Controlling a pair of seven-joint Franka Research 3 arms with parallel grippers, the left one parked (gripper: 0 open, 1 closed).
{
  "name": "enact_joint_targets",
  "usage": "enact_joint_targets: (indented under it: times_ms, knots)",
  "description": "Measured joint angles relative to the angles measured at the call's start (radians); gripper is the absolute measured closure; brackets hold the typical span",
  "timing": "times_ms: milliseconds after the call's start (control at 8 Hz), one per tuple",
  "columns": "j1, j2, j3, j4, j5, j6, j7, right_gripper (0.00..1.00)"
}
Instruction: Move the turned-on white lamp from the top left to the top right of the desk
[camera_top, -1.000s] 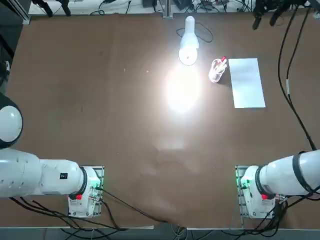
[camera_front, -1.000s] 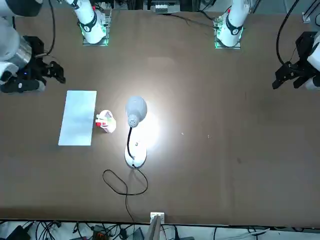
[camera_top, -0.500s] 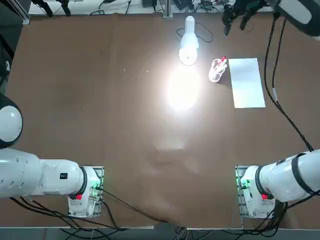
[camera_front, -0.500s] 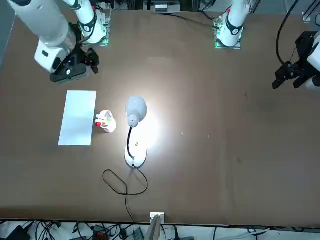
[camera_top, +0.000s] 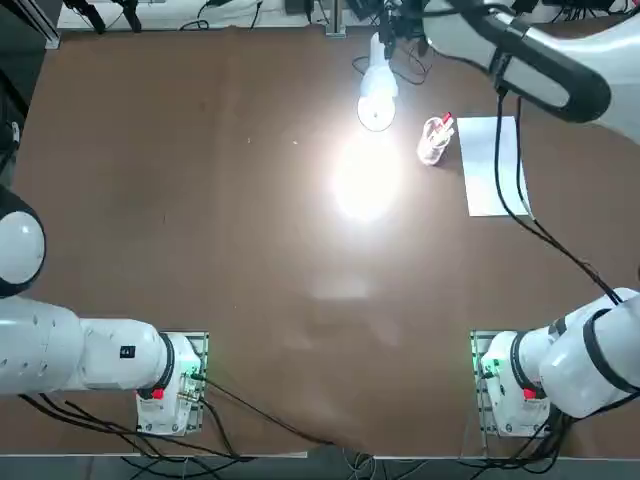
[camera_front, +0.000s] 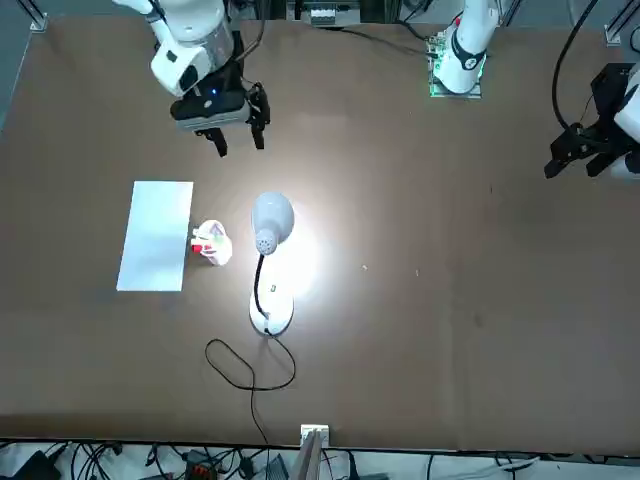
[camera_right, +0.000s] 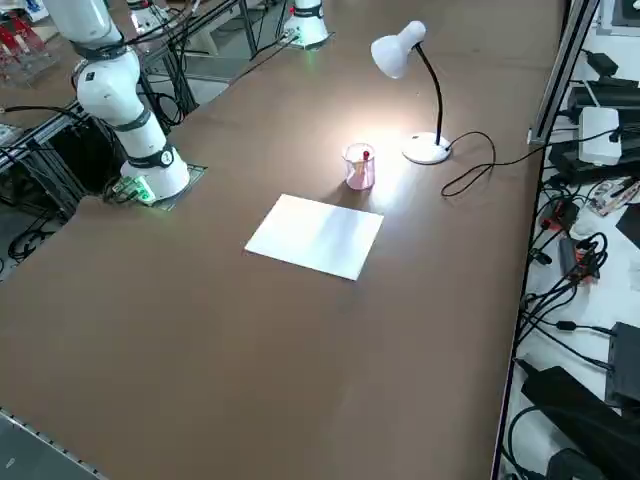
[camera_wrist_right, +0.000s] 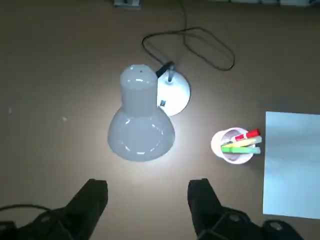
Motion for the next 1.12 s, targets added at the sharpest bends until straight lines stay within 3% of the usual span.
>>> enact_joint_targets:
  times_ms: [375,1125]
  knots:
    - [0.07,0.062,-0.001,-0.001,-0.215,0.039,0.198,0.03]
    - [0.086,0.154,-0.02,-0.002,-0.426,0.168,0.341,0.07]
